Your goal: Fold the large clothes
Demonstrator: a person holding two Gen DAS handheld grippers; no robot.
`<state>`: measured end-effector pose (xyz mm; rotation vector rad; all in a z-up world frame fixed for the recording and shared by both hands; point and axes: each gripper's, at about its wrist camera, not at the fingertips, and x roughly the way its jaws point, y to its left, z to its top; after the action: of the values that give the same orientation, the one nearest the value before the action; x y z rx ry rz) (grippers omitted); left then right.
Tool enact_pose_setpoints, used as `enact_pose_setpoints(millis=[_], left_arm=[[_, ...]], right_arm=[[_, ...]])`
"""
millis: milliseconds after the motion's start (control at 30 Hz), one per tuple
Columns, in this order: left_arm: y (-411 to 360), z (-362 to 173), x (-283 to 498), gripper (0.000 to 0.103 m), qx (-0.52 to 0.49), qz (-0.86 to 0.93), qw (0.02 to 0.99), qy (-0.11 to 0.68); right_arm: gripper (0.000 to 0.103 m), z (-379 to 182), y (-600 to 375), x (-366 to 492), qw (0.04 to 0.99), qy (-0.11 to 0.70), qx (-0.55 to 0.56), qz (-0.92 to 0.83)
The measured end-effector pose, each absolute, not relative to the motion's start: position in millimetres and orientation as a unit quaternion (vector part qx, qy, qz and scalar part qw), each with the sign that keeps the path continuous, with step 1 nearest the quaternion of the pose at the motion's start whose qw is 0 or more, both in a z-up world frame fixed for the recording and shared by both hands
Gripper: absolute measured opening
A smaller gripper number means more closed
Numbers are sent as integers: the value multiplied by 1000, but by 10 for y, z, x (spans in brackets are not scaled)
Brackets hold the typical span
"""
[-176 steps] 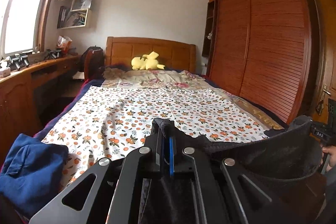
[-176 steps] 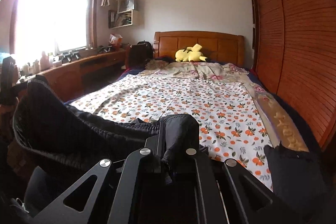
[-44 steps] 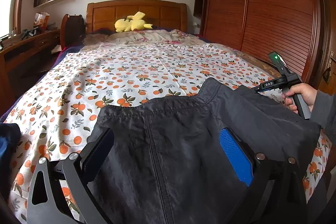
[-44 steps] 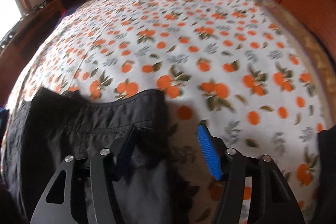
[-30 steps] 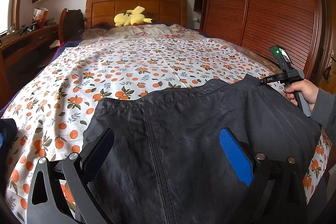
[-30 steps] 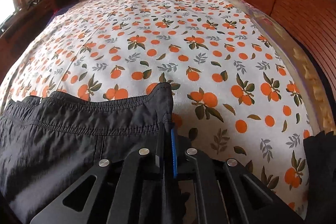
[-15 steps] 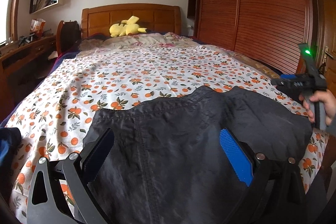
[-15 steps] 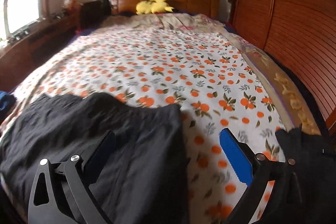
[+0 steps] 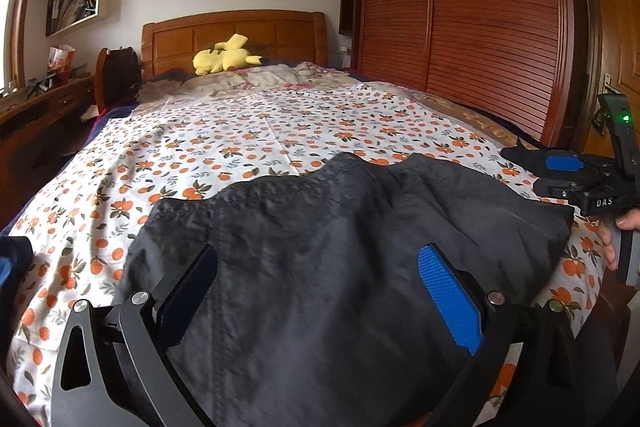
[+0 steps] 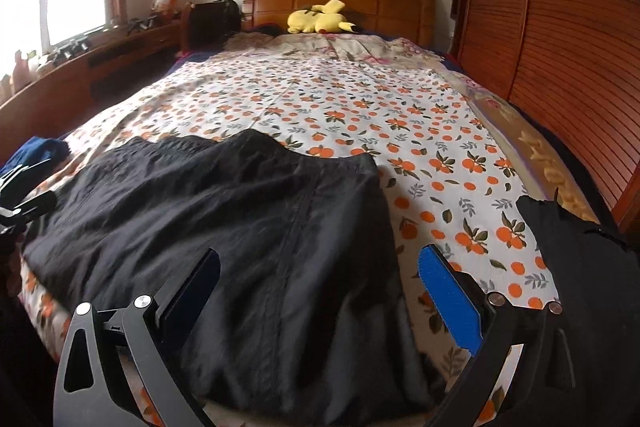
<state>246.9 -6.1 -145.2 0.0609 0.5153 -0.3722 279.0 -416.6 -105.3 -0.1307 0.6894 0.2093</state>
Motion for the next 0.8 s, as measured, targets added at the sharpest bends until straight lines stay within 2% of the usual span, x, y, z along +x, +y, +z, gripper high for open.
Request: enact_pose_setpoints(millis=[467,800], left_arm=[[-238,-1607,2240,101,17,-183,945,270],[-276,-1790,2202,101,20,-181,937,297]], right_arm=[[96,-972,-4093,2389,938,314,-79,121],[96,-1239,-4251,2388,931,342,-85,100]])
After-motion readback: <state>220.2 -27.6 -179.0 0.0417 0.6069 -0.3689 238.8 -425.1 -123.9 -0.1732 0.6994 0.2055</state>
